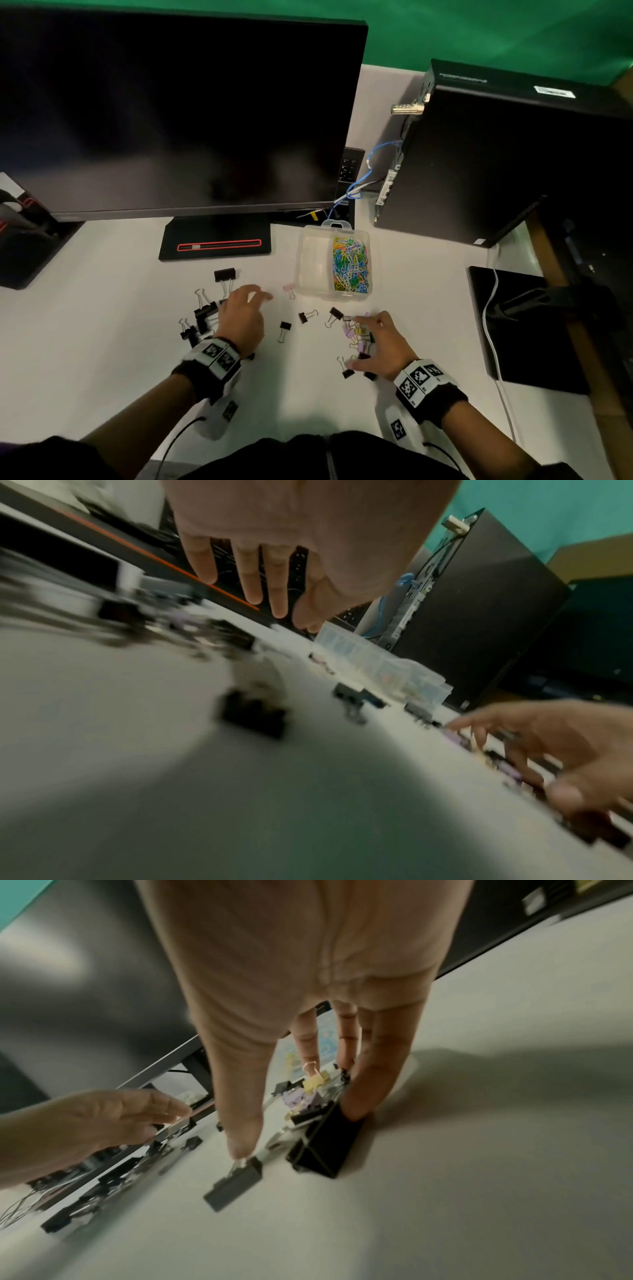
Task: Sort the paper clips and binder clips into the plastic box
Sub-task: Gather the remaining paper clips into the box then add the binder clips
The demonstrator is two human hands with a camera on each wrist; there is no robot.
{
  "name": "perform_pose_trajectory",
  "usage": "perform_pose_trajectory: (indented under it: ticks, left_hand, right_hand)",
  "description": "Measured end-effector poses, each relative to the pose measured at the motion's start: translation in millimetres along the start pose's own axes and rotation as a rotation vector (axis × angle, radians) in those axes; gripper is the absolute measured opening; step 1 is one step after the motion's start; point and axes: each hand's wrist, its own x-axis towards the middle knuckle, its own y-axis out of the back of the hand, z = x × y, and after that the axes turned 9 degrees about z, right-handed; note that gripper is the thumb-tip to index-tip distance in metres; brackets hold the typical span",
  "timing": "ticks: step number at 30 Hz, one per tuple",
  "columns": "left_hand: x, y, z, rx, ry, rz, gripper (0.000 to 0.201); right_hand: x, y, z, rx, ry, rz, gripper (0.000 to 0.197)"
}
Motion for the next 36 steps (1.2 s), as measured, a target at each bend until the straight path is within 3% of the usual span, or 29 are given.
perform_pose_trajectory:
  ticks: [4, 9, 15, 18, 22, 26, 30, 36]
  left_hand:
    - [-29, 10, -30, 0.134, -0.038, -0.166, 0.05]
    - [-54, 4, -36, 0.226, -0.156, -0.362, 0.078]
    - [-62, -5, -26, 0.201, -0.293, -0.494, 0.077]
    - [-59, 3, -28, 0.187, -0.281, -0.453, 0.078]
    - [-44, 26, -42, 0.187, -0.066, -0.297, 0.068]
    - [-31, 42, -71, 0.173, 0.115, -0.196, 0.065]
    - [-25, 53, -90, 0.088, 0.192, -0.084, 0.059]
    - [-13, 56, -91, -0.011, 0.255, -0.136, 0.058]
  right_hand:
    - [8, -6, -15, -0.09, 0.065, 0.016, 0.083]
    - [11, -17, -31, -0.246, 0.198, 0.07, 0.072]
    - [13, -36, -60, -0.298, 0.234, -0.006, 0.06]
    - [20, -45, -80, -0.302, 0.315, -0.045, 0.054]
    - [29, -57, -104, -0.336, 0.421, -0.086, 0.048]
    - [36, -63, -115, -0.352, 0.423, -0.08, 0.041]
    - [44, -64, -125, -0.339, 0.434, -0.046, 0.032]
    - [63, -76, -161, -0.359, 0.488, -0.119, 0.046]
